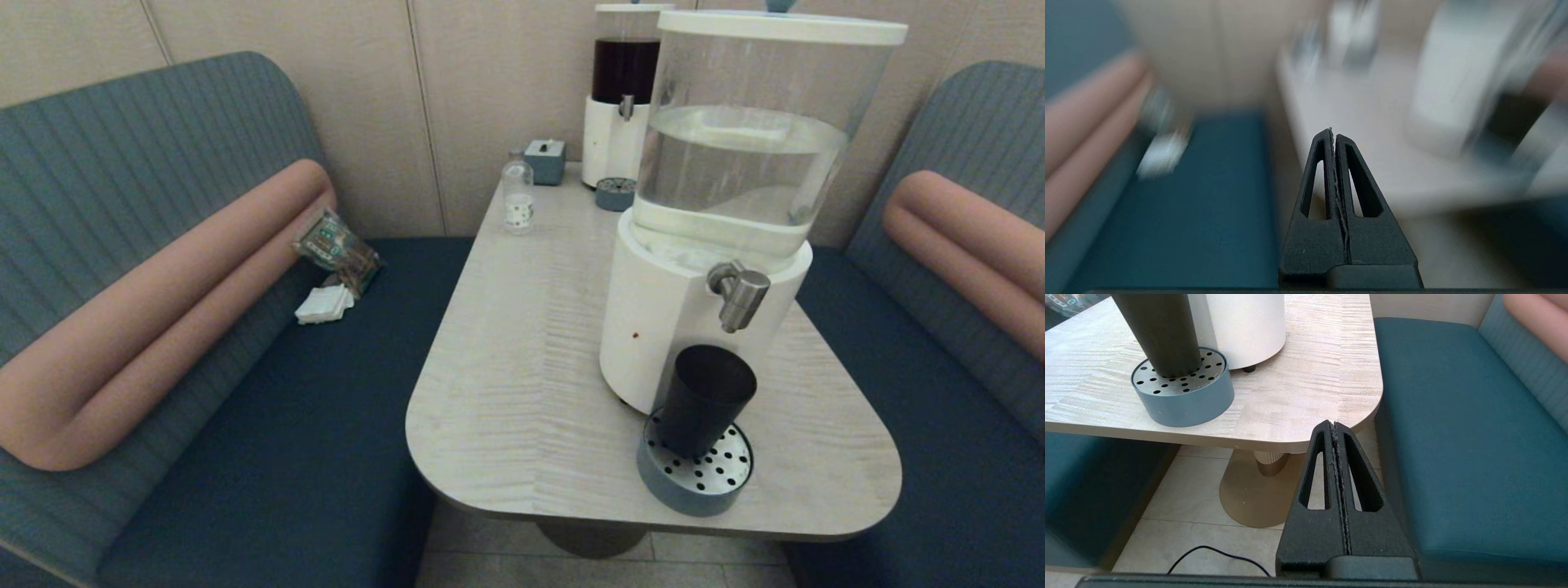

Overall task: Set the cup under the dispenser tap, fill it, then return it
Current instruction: Turn on the faucet

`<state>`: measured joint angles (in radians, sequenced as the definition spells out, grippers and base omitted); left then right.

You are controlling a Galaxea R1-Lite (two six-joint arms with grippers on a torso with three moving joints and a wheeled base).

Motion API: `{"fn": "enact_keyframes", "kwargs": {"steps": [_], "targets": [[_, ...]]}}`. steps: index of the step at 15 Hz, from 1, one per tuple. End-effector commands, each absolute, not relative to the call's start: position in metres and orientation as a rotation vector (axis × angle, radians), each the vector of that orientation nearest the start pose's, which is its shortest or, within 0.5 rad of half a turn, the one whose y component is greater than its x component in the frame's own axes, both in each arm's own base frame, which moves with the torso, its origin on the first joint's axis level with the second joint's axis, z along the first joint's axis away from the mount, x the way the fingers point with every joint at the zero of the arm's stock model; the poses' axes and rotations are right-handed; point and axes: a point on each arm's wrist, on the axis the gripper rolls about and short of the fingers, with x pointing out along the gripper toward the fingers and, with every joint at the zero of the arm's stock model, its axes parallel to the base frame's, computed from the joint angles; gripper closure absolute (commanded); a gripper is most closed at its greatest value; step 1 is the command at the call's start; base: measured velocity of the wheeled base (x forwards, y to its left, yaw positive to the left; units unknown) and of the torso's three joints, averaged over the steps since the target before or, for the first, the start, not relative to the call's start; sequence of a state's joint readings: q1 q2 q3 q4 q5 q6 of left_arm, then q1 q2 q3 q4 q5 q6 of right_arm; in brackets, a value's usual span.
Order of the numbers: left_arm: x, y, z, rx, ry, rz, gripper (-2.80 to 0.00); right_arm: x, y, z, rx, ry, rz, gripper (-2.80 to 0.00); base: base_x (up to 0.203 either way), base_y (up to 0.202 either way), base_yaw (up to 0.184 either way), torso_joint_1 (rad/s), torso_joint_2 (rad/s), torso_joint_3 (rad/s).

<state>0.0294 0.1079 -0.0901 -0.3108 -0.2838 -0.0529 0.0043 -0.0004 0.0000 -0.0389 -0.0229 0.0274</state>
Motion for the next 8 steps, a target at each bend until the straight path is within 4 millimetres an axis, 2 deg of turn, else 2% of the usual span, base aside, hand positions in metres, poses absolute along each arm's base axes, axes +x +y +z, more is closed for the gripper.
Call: {"fn": "enact_keyframes", "kwargs": {"steps": [1,4,8], "targets": [[-0.027,-0.006,0.103,0.086,-0.248,-0.220,0.00,-0.022,-0.001,0.076,0.028,-0.028,-0.018,0.00,0.000,0.000,0.000,0.000,0.00,0.000],[-0.024,-0.003,0.090,0.130,-0.147,-0.076,0.00,-0.022,-0.001,0.076,0.028,-0.028,-0.018,0.00,0.000,0.000,0.000,0.000,0.00,0.000],[-0.023,-0.001,0.071,0.132,0.051,0.007,0.00,-0.022,-0.001,0.076,0.028,-0.028,-0.018,0.00,0.000,0.000,0.000,0.000,0.00,0.000]]}}
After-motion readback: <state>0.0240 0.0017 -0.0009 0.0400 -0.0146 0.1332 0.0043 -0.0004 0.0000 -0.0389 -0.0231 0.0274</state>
